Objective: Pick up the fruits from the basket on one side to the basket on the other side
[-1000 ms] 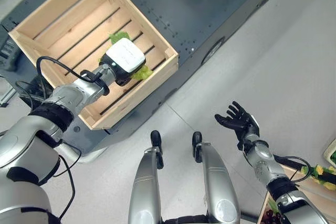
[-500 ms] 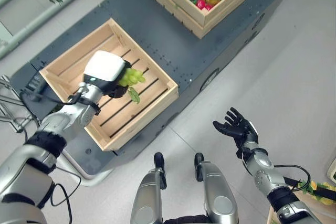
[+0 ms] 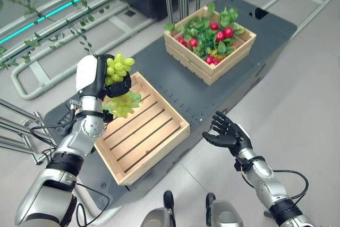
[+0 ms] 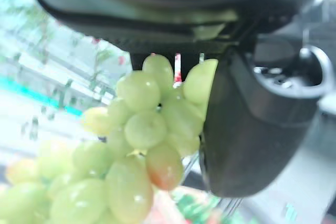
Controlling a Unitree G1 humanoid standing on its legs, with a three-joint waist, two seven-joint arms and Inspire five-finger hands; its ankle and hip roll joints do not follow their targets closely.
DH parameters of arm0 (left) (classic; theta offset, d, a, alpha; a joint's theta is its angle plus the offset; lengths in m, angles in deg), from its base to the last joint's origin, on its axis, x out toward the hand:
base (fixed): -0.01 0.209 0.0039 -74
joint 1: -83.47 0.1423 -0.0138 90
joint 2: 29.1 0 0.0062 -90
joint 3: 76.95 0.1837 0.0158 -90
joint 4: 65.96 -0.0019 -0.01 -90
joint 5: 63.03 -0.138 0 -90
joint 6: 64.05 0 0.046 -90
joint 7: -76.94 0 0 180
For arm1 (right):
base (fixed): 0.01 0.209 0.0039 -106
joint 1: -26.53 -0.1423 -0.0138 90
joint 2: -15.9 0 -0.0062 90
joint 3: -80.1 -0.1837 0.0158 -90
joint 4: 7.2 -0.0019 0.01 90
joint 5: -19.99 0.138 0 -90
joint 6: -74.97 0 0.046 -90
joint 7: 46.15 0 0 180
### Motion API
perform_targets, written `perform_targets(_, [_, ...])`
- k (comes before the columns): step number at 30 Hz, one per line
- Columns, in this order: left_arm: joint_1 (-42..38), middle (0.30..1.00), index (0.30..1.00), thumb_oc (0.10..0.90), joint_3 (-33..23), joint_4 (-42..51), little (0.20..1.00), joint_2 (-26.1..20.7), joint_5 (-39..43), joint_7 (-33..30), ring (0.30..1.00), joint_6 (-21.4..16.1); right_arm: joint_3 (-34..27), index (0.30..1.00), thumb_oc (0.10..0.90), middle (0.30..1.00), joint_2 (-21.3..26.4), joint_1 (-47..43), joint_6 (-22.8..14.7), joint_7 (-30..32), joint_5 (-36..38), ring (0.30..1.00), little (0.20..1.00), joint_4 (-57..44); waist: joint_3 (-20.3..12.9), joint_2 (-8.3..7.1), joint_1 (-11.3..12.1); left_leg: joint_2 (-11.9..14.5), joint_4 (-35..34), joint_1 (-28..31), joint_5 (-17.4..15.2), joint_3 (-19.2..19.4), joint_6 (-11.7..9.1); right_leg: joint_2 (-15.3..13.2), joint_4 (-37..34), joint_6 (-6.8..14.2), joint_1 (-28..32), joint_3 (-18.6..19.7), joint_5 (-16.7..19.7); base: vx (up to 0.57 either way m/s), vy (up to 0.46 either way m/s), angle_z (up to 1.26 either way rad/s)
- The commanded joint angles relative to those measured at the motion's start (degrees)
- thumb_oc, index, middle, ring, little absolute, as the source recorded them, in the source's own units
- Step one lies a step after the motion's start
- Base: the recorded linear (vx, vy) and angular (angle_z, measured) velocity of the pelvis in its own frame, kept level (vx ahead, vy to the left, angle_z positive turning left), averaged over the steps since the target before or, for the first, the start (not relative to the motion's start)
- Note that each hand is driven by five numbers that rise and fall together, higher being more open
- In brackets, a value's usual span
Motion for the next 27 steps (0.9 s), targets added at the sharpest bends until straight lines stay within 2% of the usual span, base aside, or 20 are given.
perform_targets(1, [-2.0,0.3,0.3,0.4,-6.3,2.8,0.3,1.9,11.2,1.6,0.3,-6.9,0.0,0.9,0.8,0.9,-1.7,-0.8,-3.6,-6.7,1.1,0.9,0.9,-5.6,-8.5,-0.74,0.4,-1.8,2.3,1.1,-3.9,0.0,-0.6,-1.9,-5.8,-0.5,1.6,0.3,7.9,0.03,-0.05,0.01])
perform_targets(8, [-1.2,0.3,0.3,0.4,-7.1,4.1,0.3,5.5,21.0,8.8,0.3,-7.0,-0.4,0.9,0.8,0.9,-1.2,-2.3,-0.6,-11.3,4.9,0.9,0.9,-8.7,-10.8,-0.9,0.6,-1.0,-1.1,2.9,-2.4,-0.1,-1.1,-1.5,-10.0,-0.2,3.7,0.5,10.0,0.04,-0.068,-0.03])
perform_targets(13, [-2.0,0.3,0.3,0.4,-6.4,5.5,0.3,5.7,20.2,10.3,0.3,-7.2,-0.7,0.9,0.8,0.9,-0.6,-3.9,2.1,-14.1,6.8,0.9,0.9,-10.6,-11.5,-1.01,0.9,-0.9,-3.5,3.8,-1.3,-0.2,-1.3,-1.4,-12.6,0.1,4.8,0.3,11.3,0.02,-0.045,-0.01])
perform_targets(17, [-5.2,0.3,0.3,0.4,-4.4,6.0,0.3,4.9,22.9,13.9,0.3,-7.6,0.8,0.9,0.8,0.9,0.4,-8.2,2.6,-10.8,4.8,0.9,0.9,-12.8,-12.2,-1.07,1.4,-1.0,-4.6,3.3,-0.8,-0.9,-1.4,-1.5,-13.9,0.4,4.9,-0.3,12.1,-0.02,-0.038,0.01])
perform_targets(22, [-7.5,0.3,0.3,0.4,-1.9,7.9,0.3,5.5,25.8,18.7,0.3,-6.0,2.4,0.9,0.8,0.9,0.1,-13.6,4.6,-7.7,3.5,0.9,0.9,-13.9,-12.8,-1.16,2.0,-0.8,-4.6,3.1,-0.8,-1.1,-1.3,-1.6,-13.9,0.3,4.9,-0.7,12.0,-0.01,-0.018,0.02])
perform_targets(27, [-9.5,0.3,0.3,0.4,0.4,9.5,0.3,6.1,26.3,21.9,0.3,-4.2,4.3,0.9,0.8,0.9,-0.6,-17.7,8.8,-6.1,5.6,0.9,0.9,-12.7,-13.4,-1.35,2.8,-0.7,-4.6,3.3,-0.9,-1.4,-1.2,-1.7,-14.1,0.2,5.4,-1.1,11.7,0.0,-0.012,0.01])
